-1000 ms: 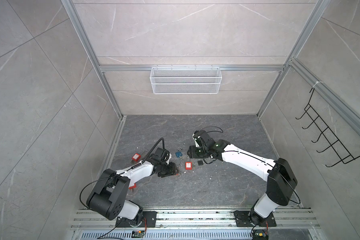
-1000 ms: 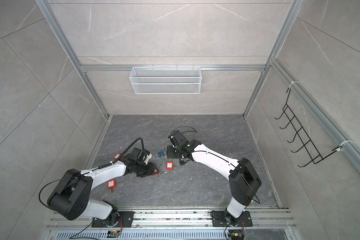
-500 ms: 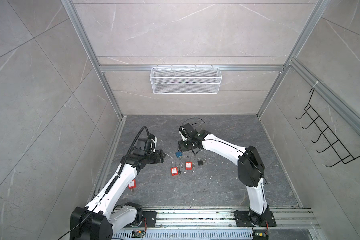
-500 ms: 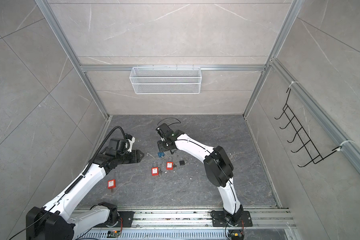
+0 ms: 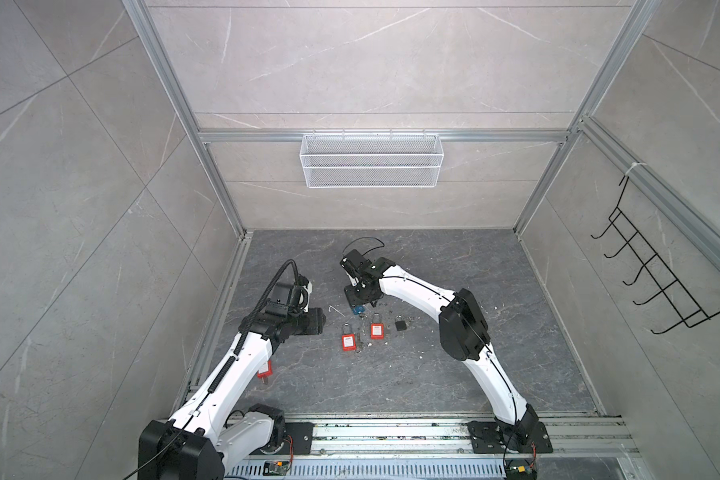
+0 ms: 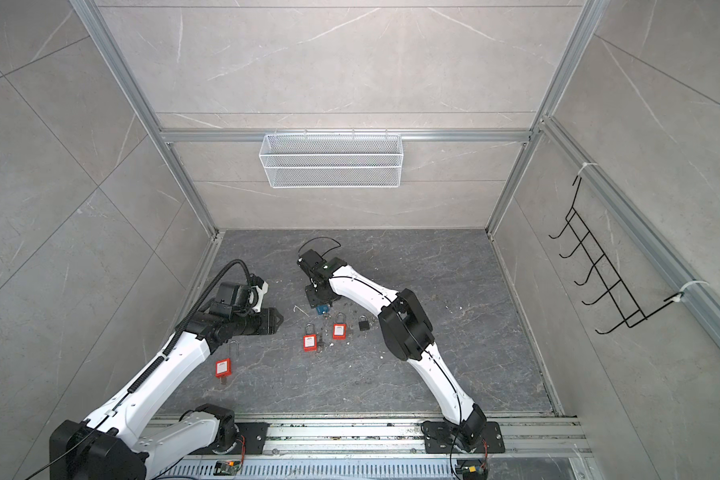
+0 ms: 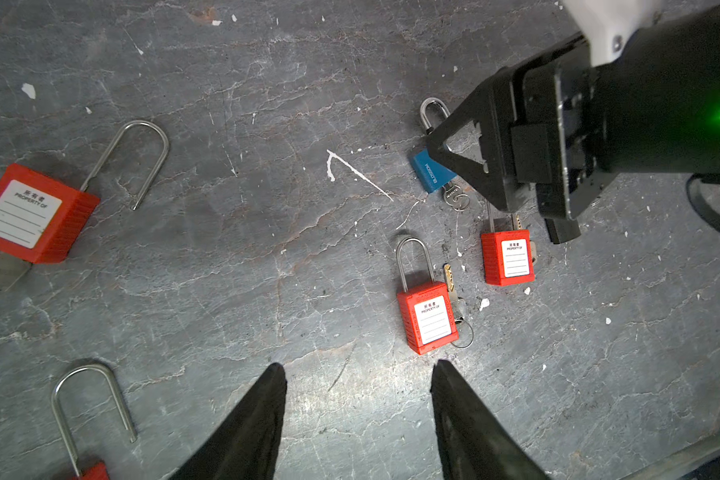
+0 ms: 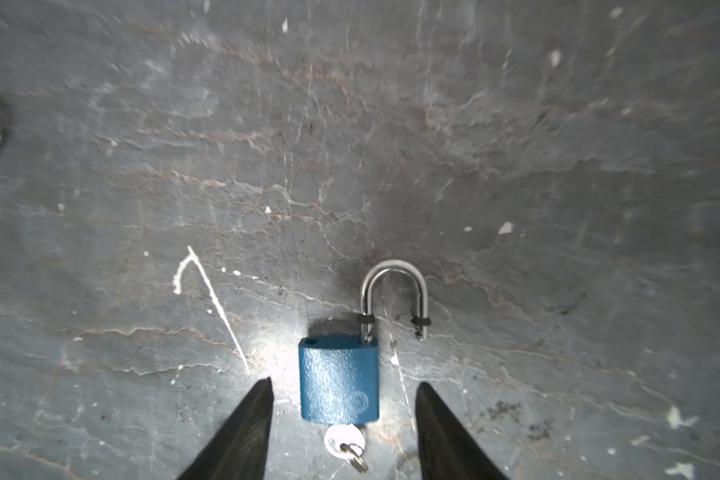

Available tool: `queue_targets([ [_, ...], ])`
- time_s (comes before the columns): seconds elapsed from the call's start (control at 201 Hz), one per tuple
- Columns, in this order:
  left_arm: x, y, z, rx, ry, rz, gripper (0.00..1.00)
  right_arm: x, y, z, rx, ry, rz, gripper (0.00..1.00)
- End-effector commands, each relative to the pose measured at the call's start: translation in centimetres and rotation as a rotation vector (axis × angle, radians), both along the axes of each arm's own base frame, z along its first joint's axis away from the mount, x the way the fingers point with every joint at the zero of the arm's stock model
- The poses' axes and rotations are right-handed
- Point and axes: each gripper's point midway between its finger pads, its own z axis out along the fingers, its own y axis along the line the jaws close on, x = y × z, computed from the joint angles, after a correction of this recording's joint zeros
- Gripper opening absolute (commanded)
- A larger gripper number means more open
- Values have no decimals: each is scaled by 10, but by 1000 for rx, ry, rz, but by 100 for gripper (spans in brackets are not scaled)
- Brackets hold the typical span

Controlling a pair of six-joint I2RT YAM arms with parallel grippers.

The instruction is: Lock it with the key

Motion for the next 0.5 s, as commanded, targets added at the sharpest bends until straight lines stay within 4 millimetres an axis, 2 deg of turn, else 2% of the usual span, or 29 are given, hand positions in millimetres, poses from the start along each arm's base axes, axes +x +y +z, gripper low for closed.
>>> queue_targets([
  [0.0, 0, 4, 4, 16, -29, -10, 59, -13, -4, -13, -66, 55, 26, 58],
  [0.095, -1, 4, 4, 17, -27, -11, 59, -16, -9, -22, -98, 77, 25, 59],
  [0.493, -1, 5, 3, 17, -24, 0, 59, -26, -1, -41, -135, 120, 70, 58],
])
